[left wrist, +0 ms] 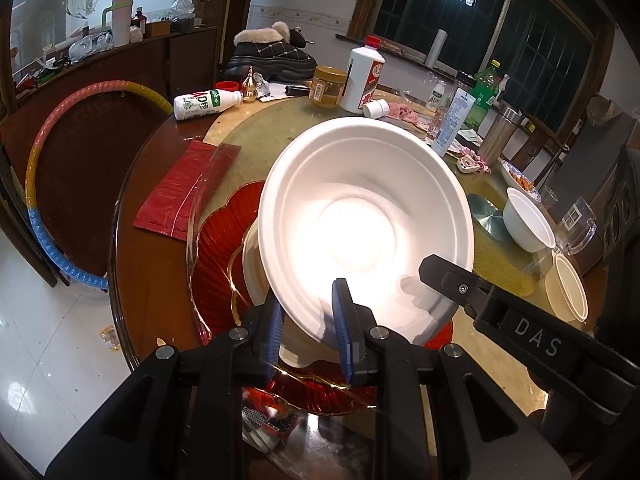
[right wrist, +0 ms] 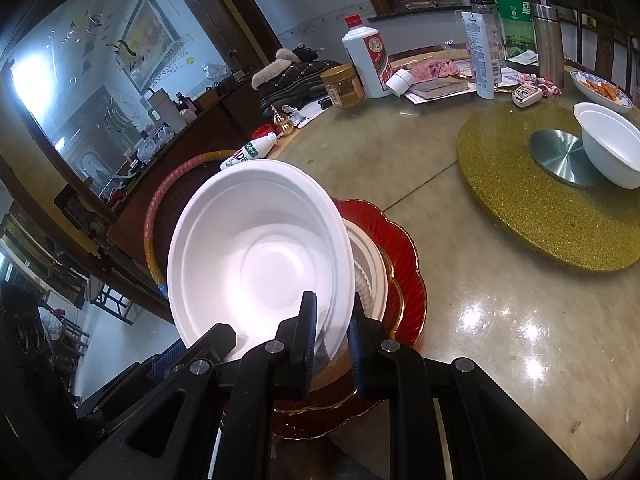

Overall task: Organize plates and bowls
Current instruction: 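Lower the white foam bowl into the beige bowl on the stack, then open both grippers to release the white foam bowl, then move both grippers to the second beige bowl beside the glass pitcher and grasp its rim, then lift the second beige bowl off the table with both grippers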

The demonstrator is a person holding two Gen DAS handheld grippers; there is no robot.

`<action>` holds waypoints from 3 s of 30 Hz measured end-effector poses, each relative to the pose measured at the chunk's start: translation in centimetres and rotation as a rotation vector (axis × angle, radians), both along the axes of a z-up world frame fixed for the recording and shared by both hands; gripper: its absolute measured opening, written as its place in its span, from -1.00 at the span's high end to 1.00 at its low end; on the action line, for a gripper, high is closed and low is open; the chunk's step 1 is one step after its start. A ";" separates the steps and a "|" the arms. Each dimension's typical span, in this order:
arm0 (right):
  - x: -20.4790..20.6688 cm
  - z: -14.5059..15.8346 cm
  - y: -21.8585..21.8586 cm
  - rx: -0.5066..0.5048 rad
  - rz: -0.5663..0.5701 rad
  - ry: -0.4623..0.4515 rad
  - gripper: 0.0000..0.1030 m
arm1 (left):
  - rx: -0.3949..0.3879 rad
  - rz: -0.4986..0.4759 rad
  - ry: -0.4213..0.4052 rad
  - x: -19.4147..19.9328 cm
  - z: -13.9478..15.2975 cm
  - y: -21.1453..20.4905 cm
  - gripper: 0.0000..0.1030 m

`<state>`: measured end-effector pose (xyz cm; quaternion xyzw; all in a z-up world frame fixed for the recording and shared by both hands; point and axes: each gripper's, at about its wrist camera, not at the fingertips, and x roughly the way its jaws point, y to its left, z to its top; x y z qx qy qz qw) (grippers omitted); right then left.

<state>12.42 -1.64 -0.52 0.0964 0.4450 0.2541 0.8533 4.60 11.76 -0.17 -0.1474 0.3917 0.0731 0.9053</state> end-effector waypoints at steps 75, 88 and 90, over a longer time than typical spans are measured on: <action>1.0 -3.1 -43.8 0.289 -0.780 0.160 -0.70 | -0.032 -0.513 0.124 13.5 0.0 -33.6 -0.66; 3.7 -5.7 -43.1 0.243 -0.756 0.218 0.45 | 0.033 -0.529 0.195 15.3 -3.3 -36.6 0.44; 3.6 -6.0 -42.4 0.250 -0.717 0.232 0.78 | 0.029 -0.546 0.220 15.5 -3.6 -36.4 0.70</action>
